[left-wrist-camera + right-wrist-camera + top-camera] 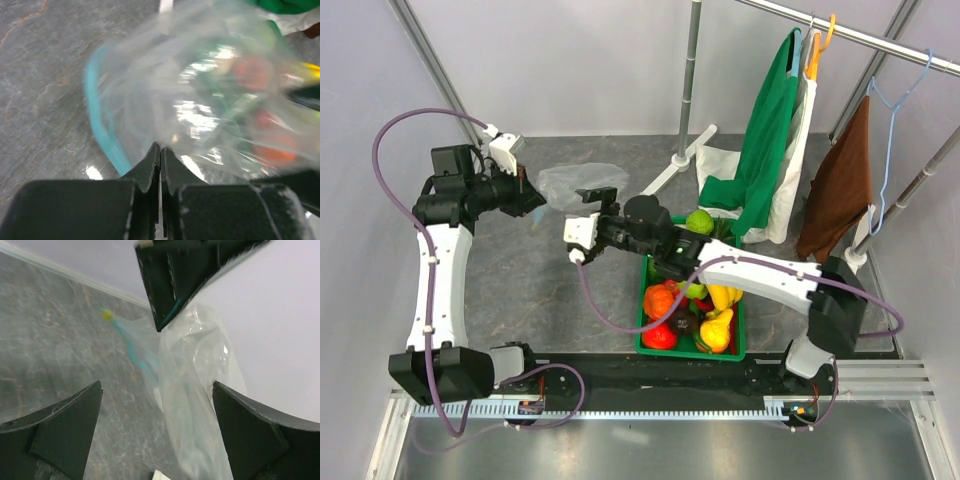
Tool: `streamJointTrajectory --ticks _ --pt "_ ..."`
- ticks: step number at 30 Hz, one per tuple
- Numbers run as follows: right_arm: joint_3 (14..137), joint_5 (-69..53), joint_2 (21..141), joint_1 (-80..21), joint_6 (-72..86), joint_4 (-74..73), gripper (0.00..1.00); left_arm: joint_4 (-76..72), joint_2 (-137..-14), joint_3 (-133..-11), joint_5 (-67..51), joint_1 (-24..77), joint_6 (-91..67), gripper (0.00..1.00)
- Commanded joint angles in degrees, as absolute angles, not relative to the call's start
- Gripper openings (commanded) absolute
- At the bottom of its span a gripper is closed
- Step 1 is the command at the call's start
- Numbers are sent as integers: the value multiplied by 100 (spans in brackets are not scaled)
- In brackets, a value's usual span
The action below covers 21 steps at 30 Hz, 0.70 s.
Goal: Place the food in the zip-top bag and seal the zipper
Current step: Pick up the zipper food storage bag at the corner of the board.
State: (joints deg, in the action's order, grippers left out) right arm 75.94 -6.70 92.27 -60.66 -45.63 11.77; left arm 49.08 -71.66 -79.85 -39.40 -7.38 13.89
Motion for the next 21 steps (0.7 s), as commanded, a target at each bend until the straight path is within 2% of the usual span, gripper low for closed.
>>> streamJointTrajectory --ticks 1,2,5,6,8,9,11,14,16,17,19,20,21 --pt "8173 219 9685 -6100 -4764 1854 98 5159 -6785 -7858 -4517 -677 1379 2" --pt "8243 429 9738 -6074 -4738 1915 97 5290 -6776 -7857 -4578 -668 1415 2" --pt "8367 519 9844 -5960 -4492 2021 75 5501 -6706 -7831 -4772 -668 1582 2" --pt "8376 527 9844 -5915 -4404 2048 58 5554 -6680 -7822 -4807 -668 1634 2" --pt "8367 615 9852 -5845 -4228 2196 41 5668 -6662 -7822 -4930 -659 1696 2" --pt "8376 641 9844 -5819 -4167 2232 24 5695 -6645 -7822 -4974 -659 1714 2" --pt "8437 633 9853 -5713 -3861 2233 0 5730 -6618 -7849 -5080 -668 1679 2" --pt "8673 519 9826 -5494 -3063 1936 0 5739 -6609 -7954 -5212 -668 1538 2" --pt "8841 240 9826 -5205 -2472 1680 0 5748 -6609 -8164 -5220 -799 1441 20" --pt "8990 124 9835 -5099 -2209 1452 0 5731 -6531 -8235 -5360 -939 1450 55" --pt "9079 -365 9817 -4810 -1488 1284 0 5294 -6338 -8174 -5964 -1624 1284 78" --pt "9088 -508 9783 -4729 -1233 1231 0 5134 -6180 -8104 -6081 -1809 1214 97" --pt "9088 -666 9774 -4650 -830 1213 0 5028 -6127 -8077 -6195 -2072 1204 98"
